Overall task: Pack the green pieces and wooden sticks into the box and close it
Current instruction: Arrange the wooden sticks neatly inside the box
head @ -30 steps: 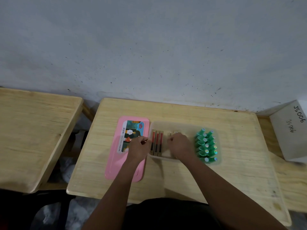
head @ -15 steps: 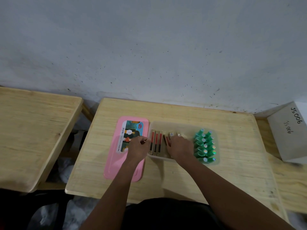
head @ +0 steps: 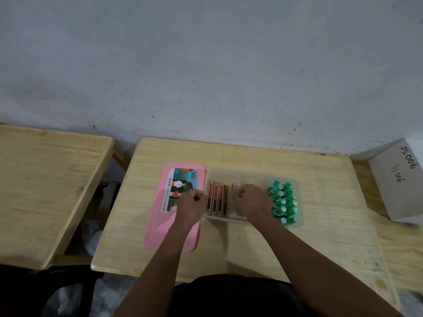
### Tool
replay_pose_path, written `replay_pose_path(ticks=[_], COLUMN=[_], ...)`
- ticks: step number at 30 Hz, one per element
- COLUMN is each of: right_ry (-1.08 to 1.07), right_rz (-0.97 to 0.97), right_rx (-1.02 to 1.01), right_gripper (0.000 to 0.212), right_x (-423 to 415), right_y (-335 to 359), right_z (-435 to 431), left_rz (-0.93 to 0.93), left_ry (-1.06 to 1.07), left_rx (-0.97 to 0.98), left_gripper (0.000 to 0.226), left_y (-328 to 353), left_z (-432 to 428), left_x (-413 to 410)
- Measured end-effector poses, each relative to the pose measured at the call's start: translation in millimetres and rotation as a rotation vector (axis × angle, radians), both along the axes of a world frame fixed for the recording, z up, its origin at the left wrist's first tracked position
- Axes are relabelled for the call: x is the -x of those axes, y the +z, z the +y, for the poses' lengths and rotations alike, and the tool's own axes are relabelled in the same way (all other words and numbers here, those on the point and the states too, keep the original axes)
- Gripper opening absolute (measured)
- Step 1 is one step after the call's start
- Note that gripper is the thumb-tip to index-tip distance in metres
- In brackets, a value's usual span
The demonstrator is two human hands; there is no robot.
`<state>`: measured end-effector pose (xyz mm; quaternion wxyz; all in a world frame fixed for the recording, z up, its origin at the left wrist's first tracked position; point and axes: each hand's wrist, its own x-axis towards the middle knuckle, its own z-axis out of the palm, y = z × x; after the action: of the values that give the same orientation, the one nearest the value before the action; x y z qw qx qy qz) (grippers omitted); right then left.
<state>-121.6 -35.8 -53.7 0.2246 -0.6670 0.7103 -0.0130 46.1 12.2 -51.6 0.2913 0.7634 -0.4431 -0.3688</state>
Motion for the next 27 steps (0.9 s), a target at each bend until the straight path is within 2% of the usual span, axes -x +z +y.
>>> replay_pose_path(ticks=[2, 4, 7, 10, 12, 14, 17, 21, 24, 27], right_ry=[0.007, 0.060, 0.113, 0.129, 0.061, -0.046, -0.175, -0.336, -0.320, -0.214], right_rz=[0.128, 0.226, 0.279, 0.261, 0.163, -0.060, -0.489, -0.827, -0.883, -0.780], right_rx=[0.038, 0.013, -0.038, -0.044, -0.068, -0.116, -0.168, -0.334, -0.356, -0.253], right_gripper=[0.035, 0.034, 0.028, 0.033, 0.040, 0.043, 0.033, 0.017, 0.020, 0.027], right_x=[6.1, 7.6, 6.0, 3.5, 5.0, 9.5, 17.7, 24.0, 28.2, 31.1], right_y=[2.1, 3.2, 3.0, 3.3, 3.6, 5.9, 7.9, 18.1, 22.7, 19.8], right_z=[0.0, -0.2, 1.3, 5.1, 5.4, 2.9, -2.4, -6.2, -5.6, -3.0], left_rz=[-0.005, -0.014, -0.014, -0.018, -0.025, -0.030, -0.027, -0.010, 0.003, 0.003], left_ry=[0.000, -0.008, -0.010, -0.008, -0.013, -0.015, -0.012, -0.001, 0.011, 0.012], left_rx=[0.003, 0.002, -0.002, -0.001, 0.000, -0.004, -0.008, -0.014, -0.010, -0.003], left_gripper=[0.024, 0.024, 0.024, 0.023, 0.023, 0.023, 0.023, 0.022, 0.021, 0.021], left_y=[-0.3, -0.9, 0.6, 1.4, 1.3, 1.6, 1.2, 2.0, 3.1, 2.7], left_z=[-0.2, -0.2, 0.3, 0.8, 0.9, 1.0, 1.0, 0.9, 1.0, 1.3], left_x=[-0.2, -0.5, -0.5, 0.0, 0.2, 0.3, 0.8, 1.6, 2.6, 2.7])
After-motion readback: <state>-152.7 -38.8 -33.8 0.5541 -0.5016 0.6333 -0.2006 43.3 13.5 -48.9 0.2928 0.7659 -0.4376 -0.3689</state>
